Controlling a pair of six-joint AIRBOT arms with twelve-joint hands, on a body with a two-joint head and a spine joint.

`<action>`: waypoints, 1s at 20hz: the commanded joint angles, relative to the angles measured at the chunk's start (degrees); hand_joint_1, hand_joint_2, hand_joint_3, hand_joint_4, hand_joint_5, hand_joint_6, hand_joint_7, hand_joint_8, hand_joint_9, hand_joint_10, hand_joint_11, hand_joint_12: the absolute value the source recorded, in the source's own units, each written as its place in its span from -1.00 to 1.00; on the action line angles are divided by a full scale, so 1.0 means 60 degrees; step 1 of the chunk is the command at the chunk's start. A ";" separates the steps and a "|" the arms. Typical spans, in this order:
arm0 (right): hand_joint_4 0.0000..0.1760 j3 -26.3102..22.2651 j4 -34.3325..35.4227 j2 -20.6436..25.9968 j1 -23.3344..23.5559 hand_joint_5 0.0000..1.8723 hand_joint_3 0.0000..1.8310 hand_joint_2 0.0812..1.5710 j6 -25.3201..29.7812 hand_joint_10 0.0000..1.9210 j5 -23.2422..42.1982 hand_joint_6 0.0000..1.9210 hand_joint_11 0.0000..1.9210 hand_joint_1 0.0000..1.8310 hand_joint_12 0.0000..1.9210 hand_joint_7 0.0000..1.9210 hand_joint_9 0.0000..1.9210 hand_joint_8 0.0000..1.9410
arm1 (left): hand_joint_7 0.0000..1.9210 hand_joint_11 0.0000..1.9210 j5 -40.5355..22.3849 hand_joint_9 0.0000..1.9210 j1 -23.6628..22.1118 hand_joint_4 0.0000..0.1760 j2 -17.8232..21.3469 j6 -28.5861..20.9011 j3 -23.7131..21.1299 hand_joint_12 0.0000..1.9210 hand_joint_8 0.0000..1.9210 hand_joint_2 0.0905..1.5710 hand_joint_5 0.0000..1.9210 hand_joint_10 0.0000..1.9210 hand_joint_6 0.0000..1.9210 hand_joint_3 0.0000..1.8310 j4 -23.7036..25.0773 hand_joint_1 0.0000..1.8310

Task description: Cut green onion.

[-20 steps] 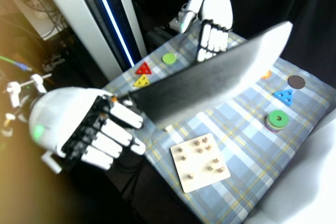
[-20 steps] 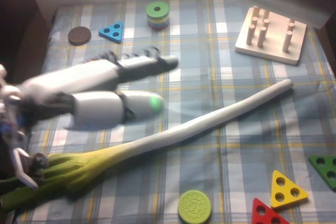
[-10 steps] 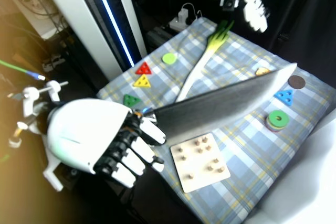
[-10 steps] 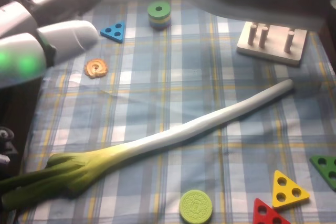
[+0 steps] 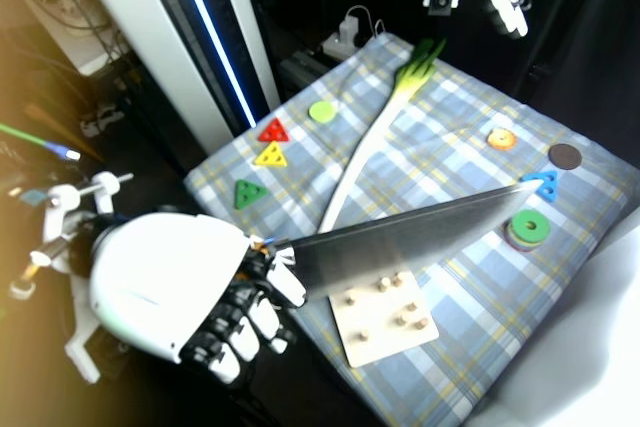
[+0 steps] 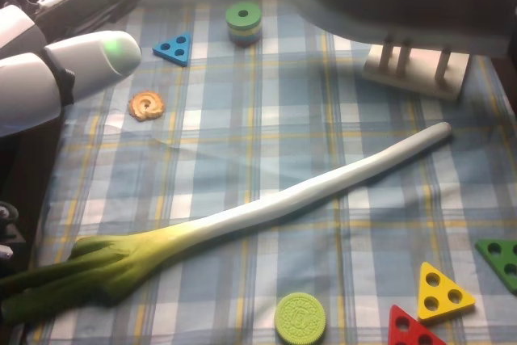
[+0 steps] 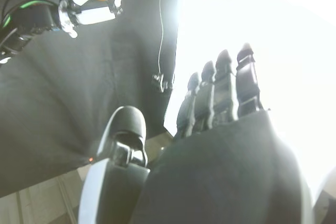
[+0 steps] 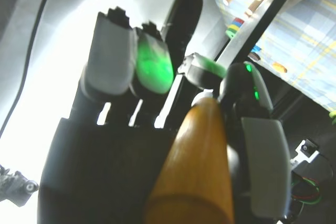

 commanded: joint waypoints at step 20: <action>0.61 -0.0021 0.0517 0.0137 0.0138 -1.00 -1.00 0.05 -0.0021 -1.00 0.0605 -1.00 -1.00 -0.12 -0.52 -0.76 -0.73 -1.00 | -0.92 -0.98 -0.2676 -0.93 0.0358 -1.00 0.0553 -0.0055 0.0016 -0.99 -1.00 0.92 -0.91 -1.00 -1.00 -0.99 -0.0849 -1.00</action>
